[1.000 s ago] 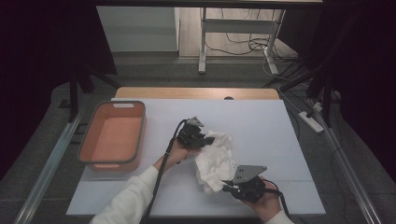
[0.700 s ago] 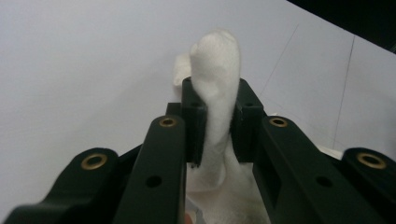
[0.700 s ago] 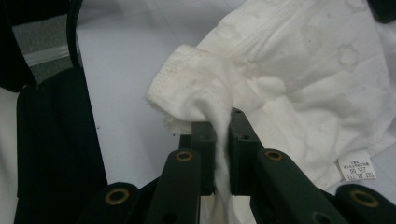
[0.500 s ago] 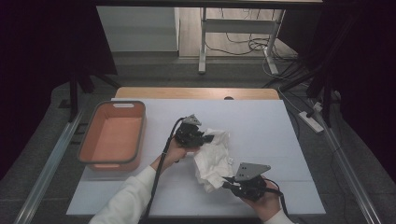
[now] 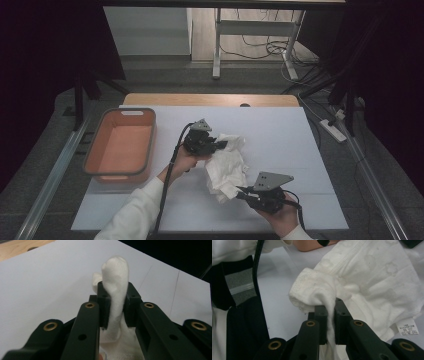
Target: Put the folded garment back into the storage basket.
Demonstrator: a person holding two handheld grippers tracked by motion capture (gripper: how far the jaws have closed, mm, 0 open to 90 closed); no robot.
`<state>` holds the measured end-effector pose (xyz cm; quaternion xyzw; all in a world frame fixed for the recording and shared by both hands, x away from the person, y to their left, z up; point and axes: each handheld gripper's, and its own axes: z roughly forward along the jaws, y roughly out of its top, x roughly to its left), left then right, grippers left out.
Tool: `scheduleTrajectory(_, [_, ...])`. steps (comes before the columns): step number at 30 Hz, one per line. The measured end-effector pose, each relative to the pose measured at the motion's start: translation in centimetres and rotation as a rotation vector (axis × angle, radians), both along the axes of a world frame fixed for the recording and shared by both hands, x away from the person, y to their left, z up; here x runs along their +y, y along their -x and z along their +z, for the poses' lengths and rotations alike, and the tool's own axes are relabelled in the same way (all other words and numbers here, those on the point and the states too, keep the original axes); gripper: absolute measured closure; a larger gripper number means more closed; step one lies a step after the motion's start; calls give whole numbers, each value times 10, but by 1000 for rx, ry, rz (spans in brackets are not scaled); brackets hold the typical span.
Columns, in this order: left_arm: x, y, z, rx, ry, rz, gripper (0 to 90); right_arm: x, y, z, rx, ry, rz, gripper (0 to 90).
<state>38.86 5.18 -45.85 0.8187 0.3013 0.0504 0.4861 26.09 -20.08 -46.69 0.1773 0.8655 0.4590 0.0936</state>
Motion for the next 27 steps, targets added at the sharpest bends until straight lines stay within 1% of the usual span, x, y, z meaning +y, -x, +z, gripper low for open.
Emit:
scheduleTrajectory(2, [1, 0, 0, -2, -2, 3, 777, 0, -2, 0, 15, -19, 1, 838])
scheduleTrajectory(5, [3, 0, 2, -6, -2, 8, 777, 1, -3, 1, 19, -30, -1, 838])
scheduleTrajectory(11, [10, 2, 9, -19, 11, 25, 778, 2, -2, 5, 5, -74, -4, 837])
scheduleTrajectory(15, [16, 3, 13, -24, 18, 34, 777, 5, -3, 8, -6, -84, -9, 837])
scheduleTrajectory(20, [20, 2, 13, -19, 26, 46, 777, 10, -5, 10, -9, -92, -3, 837])
scheduleTrajectory(22, [22, 2, 14, -23, 25, 49, 778, 11, -6, 12, -9, -107, -4, 837])
scheduleTrajectory(27, [28, 2, 21, -35, 31, 55, 777, 14, -8, 16, -8, -124, -1, 837])
